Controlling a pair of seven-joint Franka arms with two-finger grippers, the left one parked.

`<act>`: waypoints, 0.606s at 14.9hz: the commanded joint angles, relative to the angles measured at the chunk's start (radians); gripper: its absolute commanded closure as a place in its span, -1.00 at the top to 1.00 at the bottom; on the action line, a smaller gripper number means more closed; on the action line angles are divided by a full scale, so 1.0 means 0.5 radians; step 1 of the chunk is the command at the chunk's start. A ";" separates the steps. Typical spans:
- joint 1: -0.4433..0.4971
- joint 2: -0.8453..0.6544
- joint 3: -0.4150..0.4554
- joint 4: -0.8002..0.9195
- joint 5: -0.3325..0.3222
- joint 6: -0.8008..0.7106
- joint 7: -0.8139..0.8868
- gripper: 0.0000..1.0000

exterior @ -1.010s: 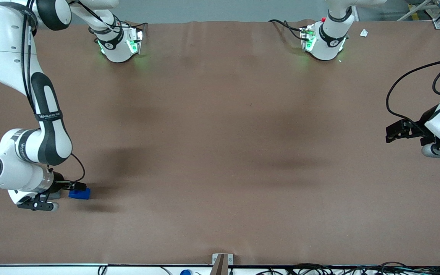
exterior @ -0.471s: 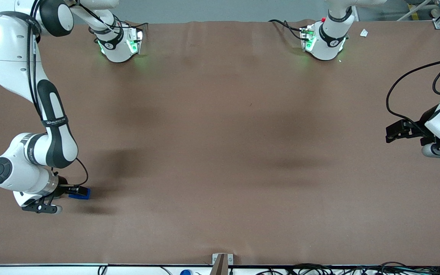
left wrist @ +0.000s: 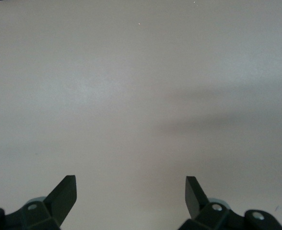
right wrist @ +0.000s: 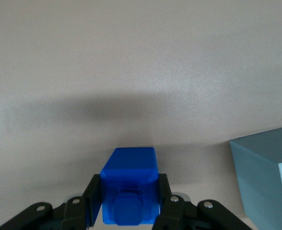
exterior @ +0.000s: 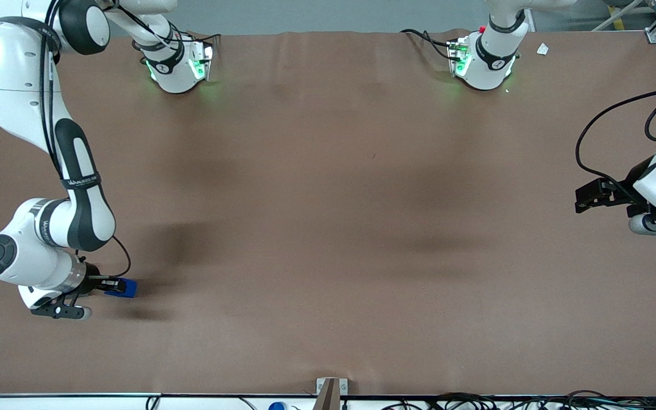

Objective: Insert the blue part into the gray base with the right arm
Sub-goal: 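Close the right gripper on the blue block and lift it, then carry the blue block over the gray base and lower it into the opening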

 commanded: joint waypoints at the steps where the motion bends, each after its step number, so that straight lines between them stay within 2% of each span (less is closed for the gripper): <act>1: -0.023 -0.074 -0.002 0.100 -0.013 -0.316 -0.110 -0.25; 4: -0.146 -0.096 -0.008 0.358 -0.016 -0.721 -0.401 -0.25; 9: -0.229 -0.078 -0.066 0.447 -0.093 -0.747 -0.754 -0.26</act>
